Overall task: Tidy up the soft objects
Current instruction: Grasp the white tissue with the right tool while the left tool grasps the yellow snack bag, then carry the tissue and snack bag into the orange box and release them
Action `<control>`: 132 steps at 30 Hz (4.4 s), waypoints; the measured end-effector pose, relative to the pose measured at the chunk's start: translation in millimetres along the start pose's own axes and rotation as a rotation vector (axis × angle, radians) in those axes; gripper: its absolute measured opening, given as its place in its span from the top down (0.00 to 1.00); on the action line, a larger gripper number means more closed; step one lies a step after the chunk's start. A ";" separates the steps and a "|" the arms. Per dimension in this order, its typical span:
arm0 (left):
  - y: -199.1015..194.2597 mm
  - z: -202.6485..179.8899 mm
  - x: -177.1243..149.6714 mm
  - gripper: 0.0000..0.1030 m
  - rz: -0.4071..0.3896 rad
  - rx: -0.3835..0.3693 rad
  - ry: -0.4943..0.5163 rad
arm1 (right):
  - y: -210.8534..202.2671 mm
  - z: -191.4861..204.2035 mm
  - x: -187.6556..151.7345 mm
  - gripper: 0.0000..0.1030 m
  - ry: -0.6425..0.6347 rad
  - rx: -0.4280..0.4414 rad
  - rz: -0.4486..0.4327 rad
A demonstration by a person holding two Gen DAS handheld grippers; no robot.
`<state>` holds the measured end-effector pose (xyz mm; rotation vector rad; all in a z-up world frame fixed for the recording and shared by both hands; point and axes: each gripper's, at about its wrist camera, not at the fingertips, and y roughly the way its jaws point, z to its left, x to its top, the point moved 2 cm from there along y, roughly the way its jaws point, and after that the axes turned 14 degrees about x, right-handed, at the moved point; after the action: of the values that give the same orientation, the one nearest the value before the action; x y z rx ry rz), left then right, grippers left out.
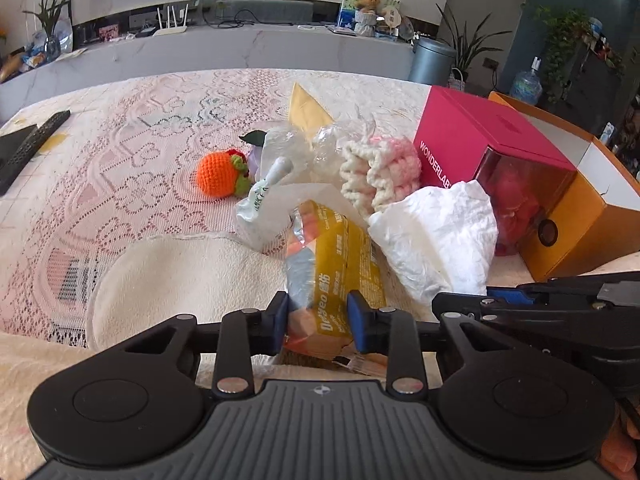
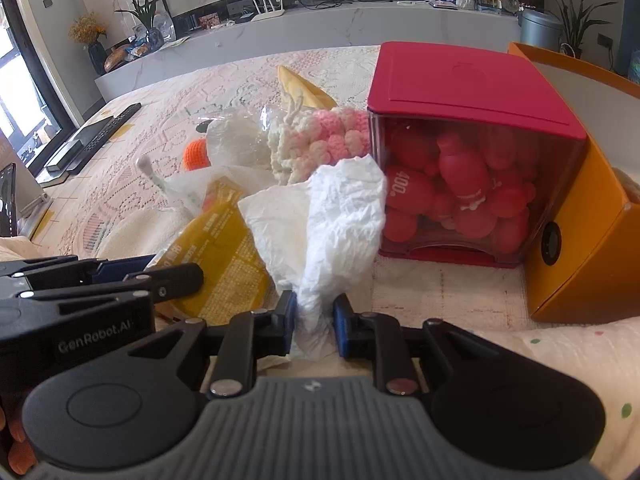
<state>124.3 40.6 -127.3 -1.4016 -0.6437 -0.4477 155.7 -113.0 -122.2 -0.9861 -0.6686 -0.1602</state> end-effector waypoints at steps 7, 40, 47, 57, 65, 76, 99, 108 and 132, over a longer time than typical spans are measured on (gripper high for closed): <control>20.4 9.0 -0.6 0.44 0.095 -0.042 -0.079 | 2.9 2.8 0.5 0.80 -0.013 -0.010 0.005; -88.2 27.0 -1.4 0.90 -0.190 -0.023 -0.153 | -99.9 28.8 2.1 0.94 -0.014 0.071 -0.156; -117.5 27.5 1.2 0.90 -0.266 -0.046 -0.179 | -136.0 31.1 0.9 0.94 -0.015 0.075 -0.232; -144.0 8.6 16.7 0.90 -0.383 -0.103 -0.143 | -179.7 19.8 9.5 0.95 -0.007 0.069 -0.333; -142.4 0.4 38.0 0.90 -0.413 -0.139 -0.134 | -213.3 2.0 26.8 0.95 -0.029 0.019 -0.413; -144.7 -38.8 80.1 0.90 -0.481 -0.208 -0.067 | -262.9 -24.9 68.6 0.95 -0.096 -0.082 -0.515; -36.4 -193.1 143.4 0.90 -0.281 -0.382 0.155 | -235.5 -179.5 114.0 0.95 -0.012 -0.346 -0.403; 31.4 -221.9 144.4 0.90 -0.088 -0.324 0.191 | -148.6 -244.8 119.2 0.95 0.155 -0.188 -0.213; 64.1 -258.4 151.4 0.75 0.086 -0.179 0.294 | -68.4 -279.0 126.2 0.72 0.183 -0.190 0.111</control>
<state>317.8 -193.5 -88.8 -1.4889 -0.3092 -0.6408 352.2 -356.8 -102.5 -1.1728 -0.4351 -0.2163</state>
